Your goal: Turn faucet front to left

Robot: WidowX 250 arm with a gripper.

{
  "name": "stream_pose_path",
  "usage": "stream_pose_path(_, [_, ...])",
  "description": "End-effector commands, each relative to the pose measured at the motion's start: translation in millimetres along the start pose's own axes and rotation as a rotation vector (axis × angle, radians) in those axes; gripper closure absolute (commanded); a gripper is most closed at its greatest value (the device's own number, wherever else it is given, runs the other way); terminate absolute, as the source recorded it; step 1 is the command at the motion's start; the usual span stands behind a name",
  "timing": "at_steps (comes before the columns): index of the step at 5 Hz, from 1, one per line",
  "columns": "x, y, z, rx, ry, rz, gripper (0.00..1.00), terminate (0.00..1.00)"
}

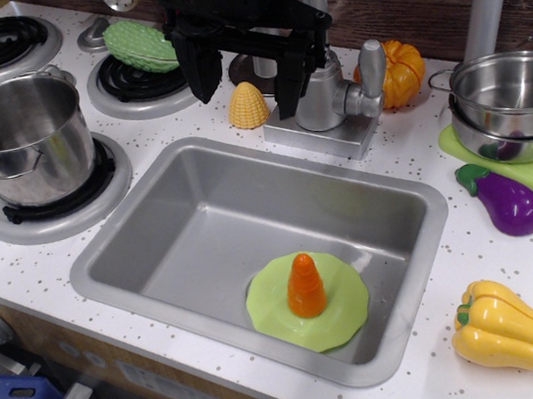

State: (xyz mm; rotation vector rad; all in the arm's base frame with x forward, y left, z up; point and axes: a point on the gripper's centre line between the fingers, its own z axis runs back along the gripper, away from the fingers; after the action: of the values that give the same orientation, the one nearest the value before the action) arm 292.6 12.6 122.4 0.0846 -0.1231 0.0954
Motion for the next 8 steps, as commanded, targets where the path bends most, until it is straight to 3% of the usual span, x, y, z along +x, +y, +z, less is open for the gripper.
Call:
stream_pose_path(1, [0,0,0,0.0,0.0,0.0,0.0,0.0])
stream_pose_path(4, [17,-4,-3,0.046,-0.216,-0.051,0.0,0.0])
stream_pose_path(5, [26,2,5,-0.009,-0.252,-0.033,0.0,0.0])
stream_pose_path(7, [48,6,12,0.022,-0.329,-0.03,0.0,0.0])
stream_pose_path(8, [60,16,10,0.007,-0.359,-0.047,0.0,0.0])
